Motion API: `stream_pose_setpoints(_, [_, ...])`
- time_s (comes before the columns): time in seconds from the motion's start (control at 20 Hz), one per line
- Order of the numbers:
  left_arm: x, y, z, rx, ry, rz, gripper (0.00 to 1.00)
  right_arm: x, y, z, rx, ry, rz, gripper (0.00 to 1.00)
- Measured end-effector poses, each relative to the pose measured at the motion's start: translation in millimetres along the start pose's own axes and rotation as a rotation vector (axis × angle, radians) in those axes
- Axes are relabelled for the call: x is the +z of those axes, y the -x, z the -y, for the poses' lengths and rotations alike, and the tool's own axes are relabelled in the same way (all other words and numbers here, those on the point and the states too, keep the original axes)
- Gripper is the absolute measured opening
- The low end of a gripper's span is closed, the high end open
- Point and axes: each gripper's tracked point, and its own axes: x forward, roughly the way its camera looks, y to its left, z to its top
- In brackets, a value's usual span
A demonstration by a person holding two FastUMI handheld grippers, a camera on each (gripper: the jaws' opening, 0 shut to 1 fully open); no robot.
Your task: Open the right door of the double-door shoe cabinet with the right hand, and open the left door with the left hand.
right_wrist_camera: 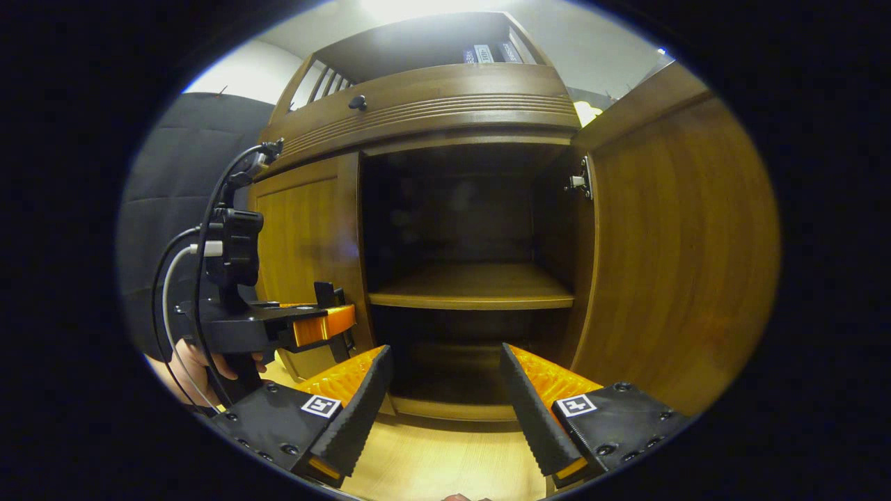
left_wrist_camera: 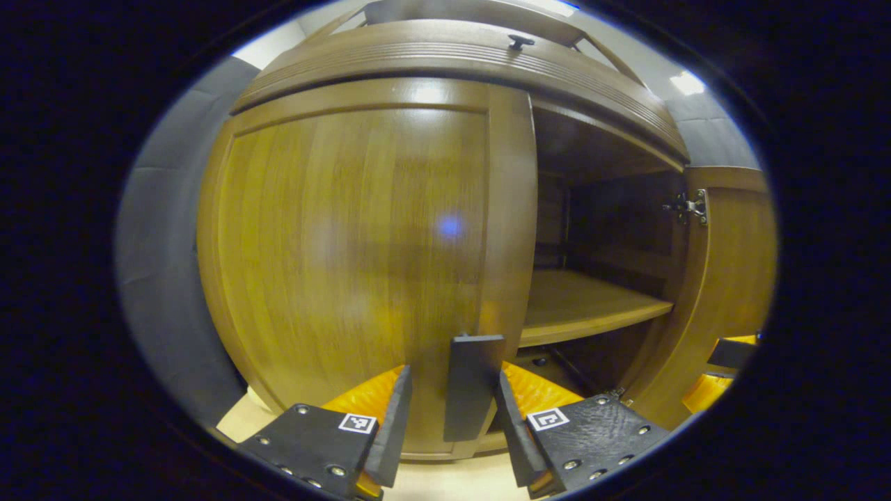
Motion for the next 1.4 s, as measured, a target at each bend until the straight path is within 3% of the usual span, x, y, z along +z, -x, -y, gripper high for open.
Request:
stream_pose_setpoints(0.15, [-0.8,1.8,9.6,-0.016,0.018,0.009,0.5,-0.6,-2.6,6.3,-0.007,-0.005,-0.002,0.96])
stream_pose_setpoints(0.35, [0.0,-2.5,11.0,0.053,-0.095,0.043,0.29,-4.4,-3.5,9.7,-0.01,-0.019,-0.014,0.94])
stream_pose_setpoints(0.55, [-6.1,-6.6,11.7,0.038,-0.075,0.026,0.26,-7.8,-3.6,8.9,-0.003,-0.024,-0.026,0.94])
stream_pose_setpoints(0.7, [-5.8,-6.3,13.0,0.031,-0.073,0.026,0.16,-9.2,-2.6,4.7,0.009,-0.022,-0.03,0.96])
stream_pose_setpoints(0.75, [-1.6,-9.3,16.2,0.032,-0.061,0.023,0.19,-10.0,-0.5,2.9,0.014,-0.02,-0.031,0.97])
stream_pose_setpoints(0.8, [-11.4,-5.5,17.1,0.031,-0.072,0.01,0.09,-10.4,0.3,0.9,0.019,-0.019,-0.032,0.96])
stream_pose_setpoints(1.4, [-6.2,2.6,17.4,-0.022,-0.048,0.015,0.08,-14.8,35.4,-17.0,0.024,-0.02,-0.039,0.94])
